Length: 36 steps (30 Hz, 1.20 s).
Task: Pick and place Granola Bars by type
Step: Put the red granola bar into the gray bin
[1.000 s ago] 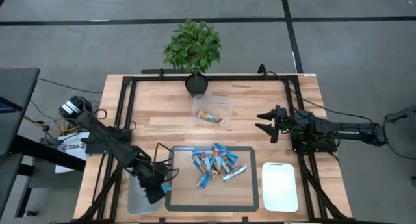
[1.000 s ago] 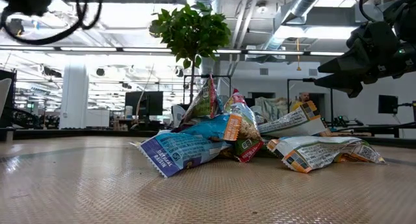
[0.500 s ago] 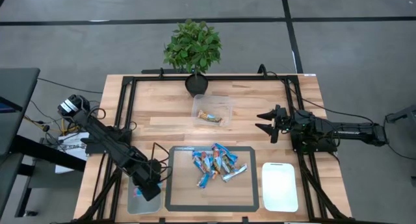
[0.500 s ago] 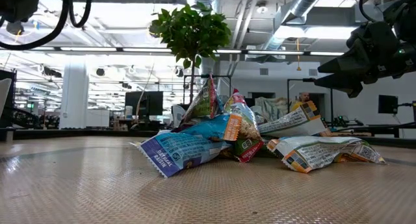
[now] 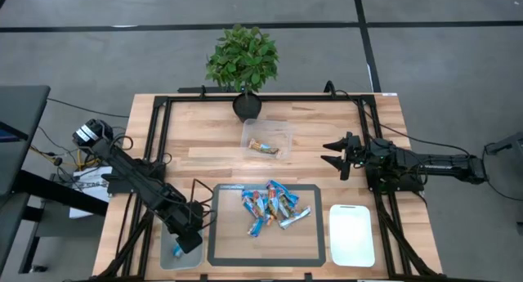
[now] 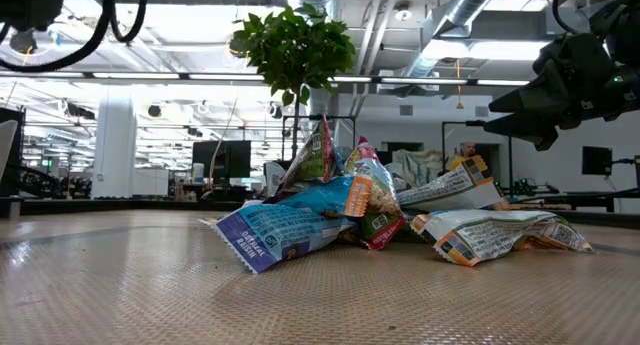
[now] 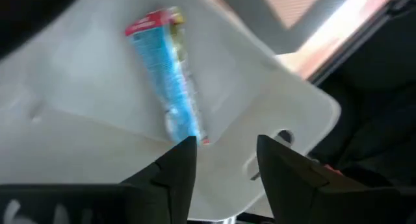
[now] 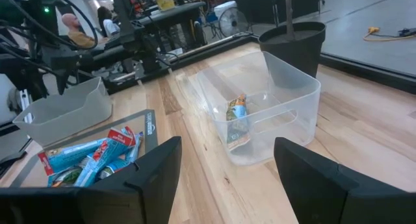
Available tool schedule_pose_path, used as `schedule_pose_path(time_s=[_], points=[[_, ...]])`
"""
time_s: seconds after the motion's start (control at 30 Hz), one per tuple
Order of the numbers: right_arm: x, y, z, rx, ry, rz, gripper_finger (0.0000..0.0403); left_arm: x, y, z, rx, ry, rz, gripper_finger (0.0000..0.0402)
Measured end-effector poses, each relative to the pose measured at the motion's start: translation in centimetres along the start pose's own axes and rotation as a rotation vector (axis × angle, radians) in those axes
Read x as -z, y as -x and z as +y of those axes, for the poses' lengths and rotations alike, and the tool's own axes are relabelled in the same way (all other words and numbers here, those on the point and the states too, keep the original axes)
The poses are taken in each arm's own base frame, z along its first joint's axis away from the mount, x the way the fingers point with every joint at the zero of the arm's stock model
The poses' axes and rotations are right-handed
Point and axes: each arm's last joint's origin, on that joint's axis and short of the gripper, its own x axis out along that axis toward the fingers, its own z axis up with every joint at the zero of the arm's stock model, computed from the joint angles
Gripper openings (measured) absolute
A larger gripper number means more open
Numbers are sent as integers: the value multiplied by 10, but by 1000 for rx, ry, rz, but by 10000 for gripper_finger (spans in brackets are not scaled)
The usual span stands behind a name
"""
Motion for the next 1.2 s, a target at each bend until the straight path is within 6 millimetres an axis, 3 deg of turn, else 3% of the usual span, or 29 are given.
schedule_pose_path(time_s=[0.23, 0.4, 0.63, 0.93, 1.2], points=[[0, 0, 0, -3, 0, 1, 240, -14, 8, -29, 301, -224, -125, 147], [0, 0, 0, -3, 0, 1, 240, -36, 21, -38, 384, -451, -358, 144], [0, 0, 0, -3, 0, 1, 240, -78, 22, -29, 137, -810, -626, 144], [0, 0, 0, -3, 0, 1, 240, -116, -6, -25, -329, -1343, -754, 144], [0, 0, 0, -2, 0, 1, 240, -139, -14, -23, -502, -1506, -790, 144]])
